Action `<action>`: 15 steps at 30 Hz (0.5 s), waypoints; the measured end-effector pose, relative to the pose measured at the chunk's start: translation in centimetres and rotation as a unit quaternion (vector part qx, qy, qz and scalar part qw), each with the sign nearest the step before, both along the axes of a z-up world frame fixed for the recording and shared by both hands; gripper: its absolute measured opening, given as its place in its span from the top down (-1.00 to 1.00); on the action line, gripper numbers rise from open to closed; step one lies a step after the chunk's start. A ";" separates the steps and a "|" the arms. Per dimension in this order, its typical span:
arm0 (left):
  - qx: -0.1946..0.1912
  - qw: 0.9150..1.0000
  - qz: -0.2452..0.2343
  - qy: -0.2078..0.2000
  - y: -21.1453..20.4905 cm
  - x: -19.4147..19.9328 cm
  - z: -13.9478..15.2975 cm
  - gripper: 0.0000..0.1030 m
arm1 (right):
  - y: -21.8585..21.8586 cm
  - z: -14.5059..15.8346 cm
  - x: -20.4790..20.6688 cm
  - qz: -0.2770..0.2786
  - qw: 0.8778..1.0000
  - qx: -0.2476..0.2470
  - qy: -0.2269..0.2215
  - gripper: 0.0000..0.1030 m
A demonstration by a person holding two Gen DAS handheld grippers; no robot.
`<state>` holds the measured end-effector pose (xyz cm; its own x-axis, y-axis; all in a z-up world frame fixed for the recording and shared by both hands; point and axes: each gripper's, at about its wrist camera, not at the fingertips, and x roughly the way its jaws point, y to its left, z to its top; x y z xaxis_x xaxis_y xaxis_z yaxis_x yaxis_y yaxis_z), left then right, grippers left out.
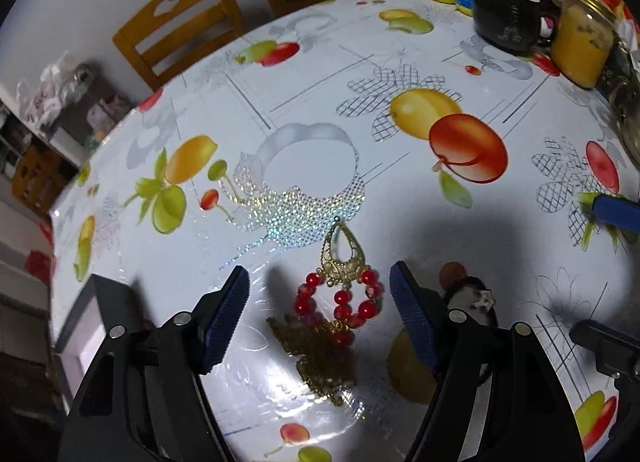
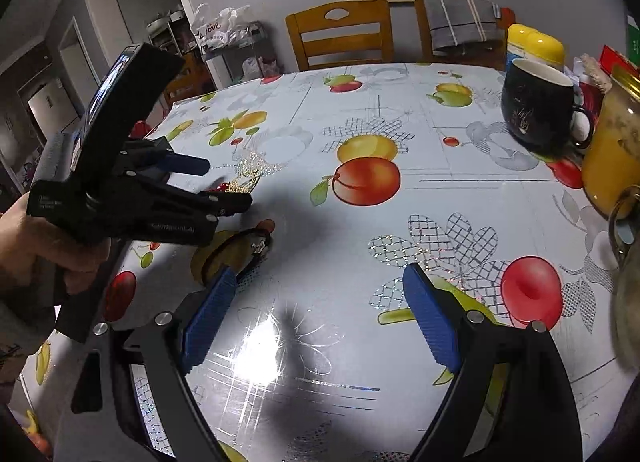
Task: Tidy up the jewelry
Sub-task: 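Lower the left gripper onto the red beaded tassel earring and close it, then lift the tassel earring with the left gripper while right grasps the black hair tie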
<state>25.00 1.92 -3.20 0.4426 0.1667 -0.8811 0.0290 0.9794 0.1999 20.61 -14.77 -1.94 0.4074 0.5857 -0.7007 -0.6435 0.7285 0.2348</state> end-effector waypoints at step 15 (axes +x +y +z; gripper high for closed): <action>-0.120 0.992 0.013 -0.045 1.5 -4.1 1.8 0.70 | 1.9 0.2 -1.7 0.021 0.998 -0.050 -0.044 -0.64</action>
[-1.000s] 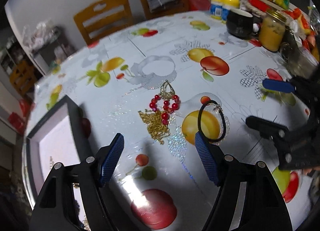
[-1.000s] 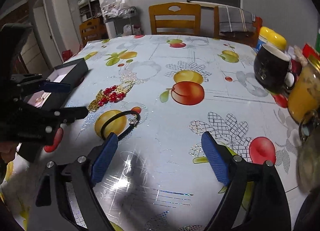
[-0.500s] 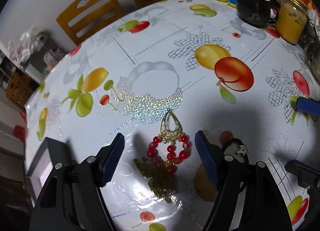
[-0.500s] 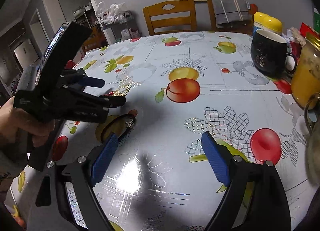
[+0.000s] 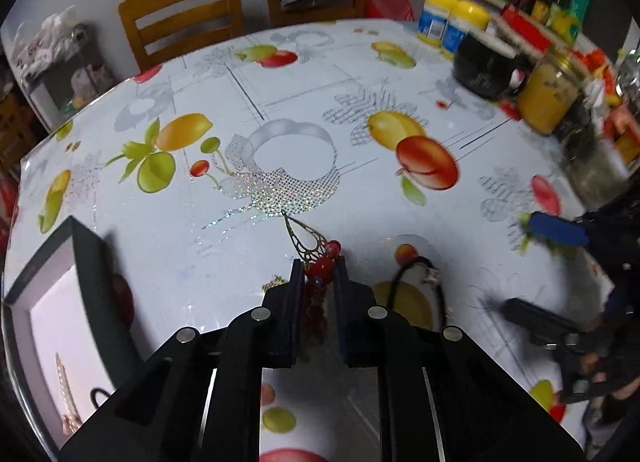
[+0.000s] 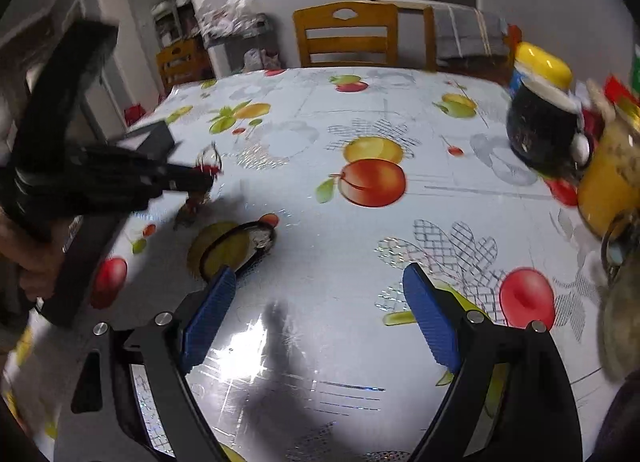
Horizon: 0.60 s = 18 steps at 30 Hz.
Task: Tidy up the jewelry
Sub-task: 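Lift the tassel earring with the left gripper while right grasps the black hair tie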
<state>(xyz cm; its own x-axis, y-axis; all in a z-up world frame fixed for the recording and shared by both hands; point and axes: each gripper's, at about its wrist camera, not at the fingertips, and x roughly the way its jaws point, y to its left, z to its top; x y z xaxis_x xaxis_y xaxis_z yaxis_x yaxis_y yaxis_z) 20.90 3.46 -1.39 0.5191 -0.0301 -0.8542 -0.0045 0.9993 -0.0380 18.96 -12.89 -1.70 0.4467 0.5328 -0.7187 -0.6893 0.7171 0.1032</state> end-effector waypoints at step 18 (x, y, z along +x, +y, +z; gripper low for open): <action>-0.089 0.991 0.006 -0.096 1.7 -6.4 4.9 0.71 | 5.1 -1.4 -0.4 0.055 0.997 -0.014 0.052 -0.54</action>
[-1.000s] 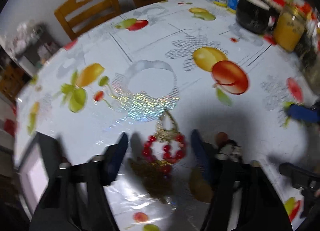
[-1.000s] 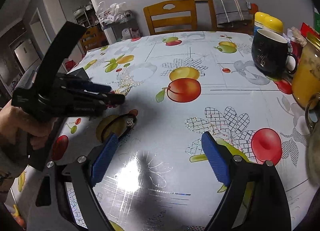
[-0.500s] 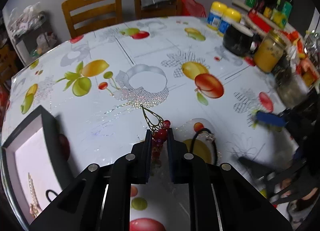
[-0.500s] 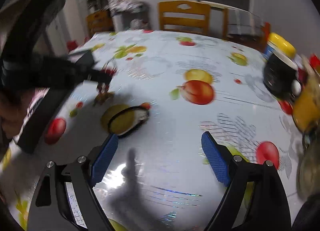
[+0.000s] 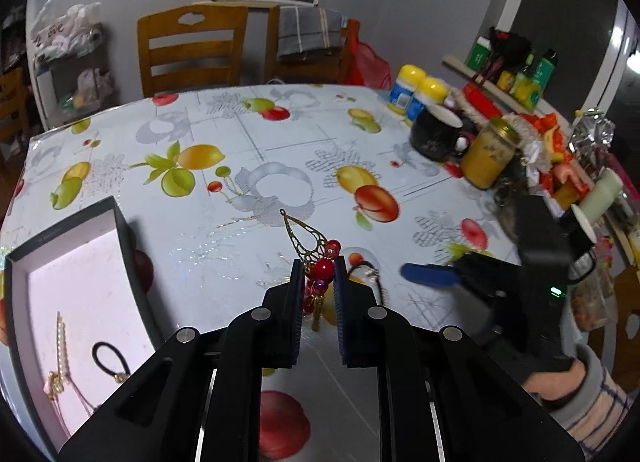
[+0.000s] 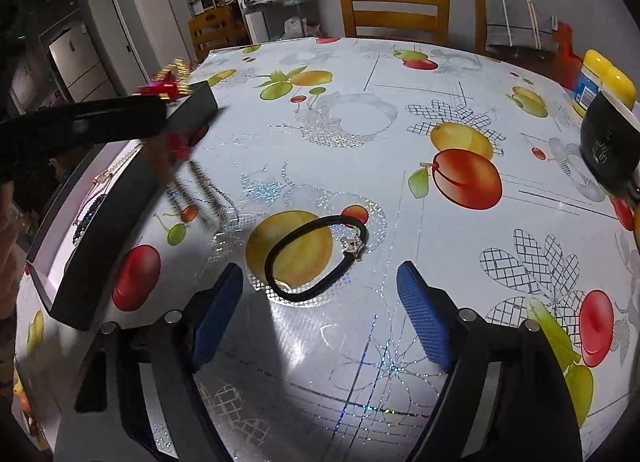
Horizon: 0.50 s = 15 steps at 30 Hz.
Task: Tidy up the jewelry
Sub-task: 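Lift the tassel earring with the left gripper while right grasps the black hair tie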
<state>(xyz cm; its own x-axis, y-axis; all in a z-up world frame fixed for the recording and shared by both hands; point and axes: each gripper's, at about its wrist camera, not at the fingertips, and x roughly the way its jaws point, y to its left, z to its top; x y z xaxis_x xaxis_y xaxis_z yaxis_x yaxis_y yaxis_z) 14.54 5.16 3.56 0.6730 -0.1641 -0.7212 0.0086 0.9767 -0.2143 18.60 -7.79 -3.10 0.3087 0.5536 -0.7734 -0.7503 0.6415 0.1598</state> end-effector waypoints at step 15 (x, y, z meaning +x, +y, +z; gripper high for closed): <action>-0.007 1.000 -0.013 -0.028 -0.5 -4.3 0.9 0.71 | 2.8 -0.2 -1.0 0.046 0.997 -0.049 -0.043 -0.20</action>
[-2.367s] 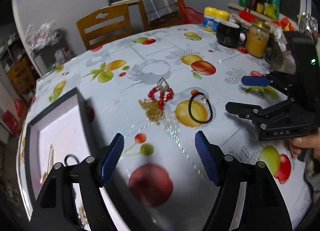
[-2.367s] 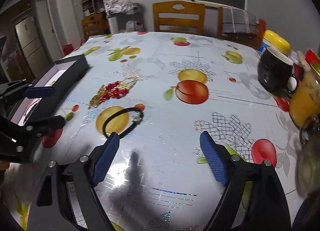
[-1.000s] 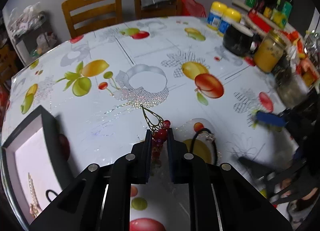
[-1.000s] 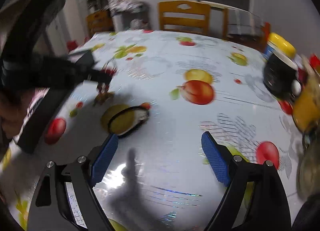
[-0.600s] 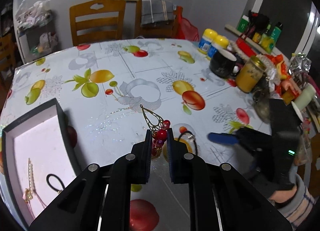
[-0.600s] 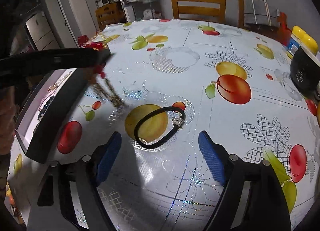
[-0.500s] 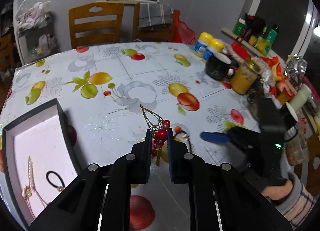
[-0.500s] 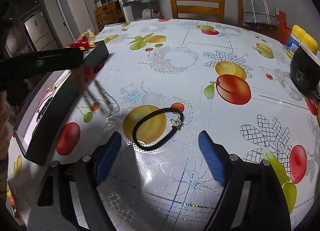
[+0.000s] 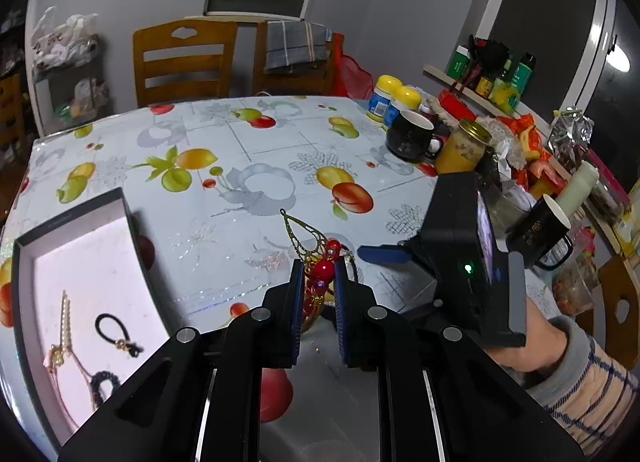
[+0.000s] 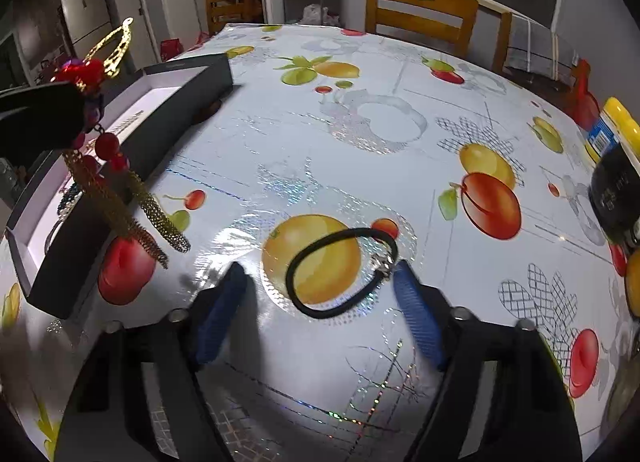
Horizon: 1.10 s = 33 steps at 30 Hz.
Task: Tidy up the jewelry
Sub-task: 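Lift the tassel earring with the left gripper while right grasps the black hair tie, then carry the tassel earring and black hair tie over the white box with both grippers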
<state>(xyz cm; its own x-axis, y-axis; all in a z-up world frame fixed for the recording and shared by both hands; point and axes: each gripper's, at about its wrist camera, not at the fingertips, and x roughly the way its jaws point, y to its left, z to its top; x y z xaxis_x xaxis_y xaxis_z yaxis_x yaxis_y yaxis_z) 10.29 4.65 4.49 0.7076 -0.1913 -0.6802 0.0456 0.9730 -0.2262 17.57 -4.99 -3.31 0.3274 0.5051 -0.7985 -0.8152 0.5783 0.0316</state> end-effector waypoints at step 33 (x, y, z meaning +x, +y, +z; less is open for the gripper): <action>0.001 0.997 0.055 -0.049 6.1 -6.3 3.7 0.71 | 1.7 9.0 -6.4 0.057 0.990 0.088 -0.098 0.96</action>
